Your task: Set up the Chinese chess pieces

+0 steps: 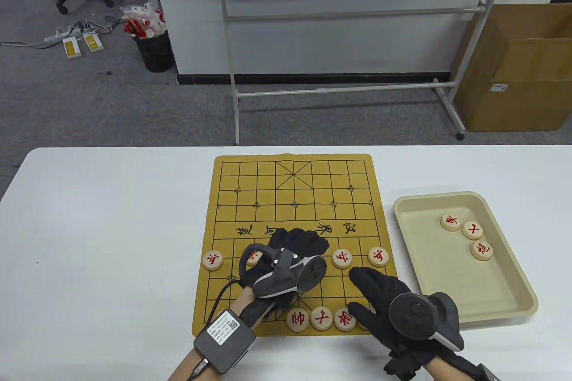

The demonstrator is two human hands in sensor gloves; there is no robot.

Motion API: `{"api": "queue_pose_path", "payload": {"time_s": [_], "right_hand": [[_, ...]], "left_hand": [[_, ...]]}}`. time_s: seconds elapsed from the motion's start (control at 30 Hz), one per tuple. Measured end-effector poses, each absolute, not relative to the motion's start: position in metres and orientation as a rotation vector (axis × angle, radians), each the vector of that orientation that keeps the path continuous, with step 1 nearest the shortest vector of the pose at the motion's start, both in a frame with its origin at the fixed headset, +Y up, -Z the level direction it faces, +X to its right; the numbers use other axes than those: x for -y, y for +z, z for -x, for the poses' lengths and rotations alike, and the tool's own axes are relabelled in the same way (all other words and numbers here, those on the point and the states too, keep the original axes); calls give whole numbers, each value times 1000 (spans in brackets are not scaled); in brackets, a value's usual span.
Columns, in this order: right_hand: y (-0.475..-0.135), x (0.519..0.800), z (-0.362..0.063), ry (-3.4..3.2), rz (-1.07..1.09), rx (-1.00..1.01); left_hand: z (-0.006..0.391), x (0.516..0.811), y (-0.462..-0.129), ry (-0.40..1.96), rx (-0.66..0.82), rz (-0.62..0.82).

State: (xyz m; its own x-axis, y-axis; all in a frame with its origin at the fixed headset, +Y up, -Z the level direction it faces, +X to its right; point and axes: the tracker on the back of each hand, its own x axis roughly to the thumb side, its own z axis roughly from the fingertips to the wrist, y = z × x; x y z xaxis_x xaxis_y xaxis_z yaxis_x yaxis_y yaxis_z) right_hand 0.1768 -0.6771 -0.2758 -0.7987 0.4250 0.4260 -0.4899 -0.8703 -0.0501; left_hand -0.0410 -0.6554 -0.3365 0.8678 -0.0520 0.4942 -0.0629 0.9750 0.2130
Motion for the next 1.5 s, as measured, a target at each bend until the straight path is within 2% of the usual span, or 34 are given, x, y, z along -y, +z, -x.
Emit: {"api": "queue_pose_path", "payload": {"time_s": [0.1,0.3,0.57,0.7,0.8,0.9,0.97,1.0,1.1,1.2,1.5], "right_hand": [[-276,678,-176,2549,-573,202],[-272,684,-166,2509,-620,152],[-276,696,-161,2563,-623,123],[-289,684,-175,2652,-543,150],[-319,658,-208,2763,-335,317],[-357,648,-245,2898,30,242],[-386,655,-275,3000,259,157],[-402,664,-293,3055,403,98],[-428,694,-327,3136,657,-116],[-440,717,-341,3145,781,-274],[-454,749,-351,3178,867,-442]], "left_hand": [[55,649,-310,106,513,-247],[80,665,-278,240,503,-206],[88,688,-277,325,515,-207],[93,688,-274,327,516,-224],[95,691,-273,315,516,-211],[94,691,-272,296,517,-222],[94,691,-271,291,518,-230],[93,691,-271,288,520,-228],[93,691,-270,263,519,-231],[95,691,-271,263,517,-235],[95,694,-273,266,513,-214]]}}
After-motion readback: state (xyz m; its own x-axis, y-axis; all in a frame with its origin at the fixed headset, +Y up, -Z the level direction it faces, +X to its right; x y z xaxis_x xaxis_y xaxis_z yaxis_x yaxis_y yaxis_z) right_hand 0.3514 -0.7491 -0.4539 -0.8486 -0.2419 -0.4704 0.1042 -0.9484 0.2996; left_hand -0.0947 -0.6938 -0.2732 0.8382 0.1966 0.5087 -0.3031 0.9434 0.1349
